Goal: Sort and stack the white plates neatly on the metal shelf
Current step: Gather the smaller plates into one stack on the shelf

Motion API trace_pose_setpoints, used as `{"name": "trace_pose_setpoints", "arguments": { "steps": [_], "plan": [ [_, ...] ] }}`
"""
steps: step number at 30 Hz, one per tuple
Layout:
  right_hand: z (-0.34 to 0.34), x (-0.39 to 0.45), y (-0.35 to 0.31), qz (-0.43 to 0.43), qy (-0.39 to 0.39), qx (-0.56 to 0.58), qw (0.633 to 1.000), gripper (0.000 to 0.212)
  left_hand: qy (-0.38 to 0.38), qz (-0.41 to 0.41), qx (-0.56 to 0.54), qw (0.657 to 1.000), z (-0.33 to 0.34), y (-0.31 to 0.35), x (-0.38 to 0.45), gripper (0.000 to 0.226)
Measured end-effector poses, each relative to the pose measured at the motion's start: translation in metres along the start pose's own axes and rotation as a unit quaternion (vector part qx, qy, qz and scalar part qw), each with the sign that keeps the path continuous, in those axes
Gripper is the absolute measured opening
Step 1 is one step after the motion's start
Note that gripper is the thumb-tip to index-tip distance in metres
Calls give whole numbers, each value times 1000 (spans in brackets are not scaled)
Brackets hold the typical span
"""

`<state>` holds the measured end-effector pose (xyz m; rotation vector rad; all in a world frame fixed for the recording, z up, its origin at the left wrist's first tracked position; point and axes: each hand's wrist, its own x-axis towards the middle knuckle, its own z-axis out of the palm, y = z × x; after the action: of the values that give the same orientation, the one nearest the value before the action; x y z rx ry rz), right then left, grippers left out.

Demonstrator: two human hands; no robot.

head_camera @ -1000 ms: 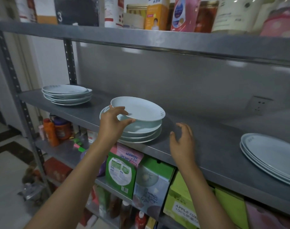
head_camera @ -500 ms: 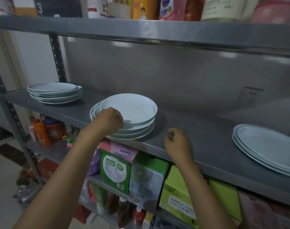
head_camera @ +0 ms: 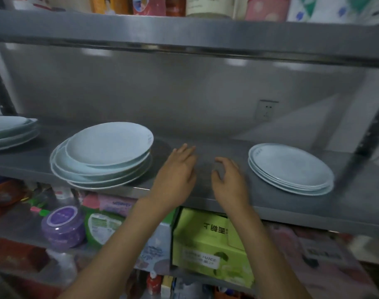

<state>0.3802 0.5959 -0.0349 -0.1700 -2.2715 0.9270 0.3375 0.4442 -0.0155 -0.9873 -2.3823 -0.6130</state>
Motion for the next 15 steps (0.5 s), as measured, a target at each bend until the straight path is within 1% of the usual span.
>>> {"name": "trace_pose_setpoints", "arguments": {
  "steps": [6,7,9,11,13,15],
  "plan": [
    [-62,-9,42,-43,136,-36,989,30,-32,36,-76,996,52,56,23,50],
    [-71,-11,50,-35,164,-42,985,30,-37,39,-89,995,59,67,25,49],
    [-89,-14,67,9,207,-66,976,30,-41,37,-125,991,75,87,30,47],
    [-102,-15,82,64,207,-89,972,36,-40,35,-160,986,89,104,40,43],
    [-114,-15,94,123,164,-104,973,45,-43,23,-173,984,104,119,49,42],
    [-123,-15,103,170,122,-97,973,47,-62,-2,-163,985,117,128,53,44]
  ]
}}
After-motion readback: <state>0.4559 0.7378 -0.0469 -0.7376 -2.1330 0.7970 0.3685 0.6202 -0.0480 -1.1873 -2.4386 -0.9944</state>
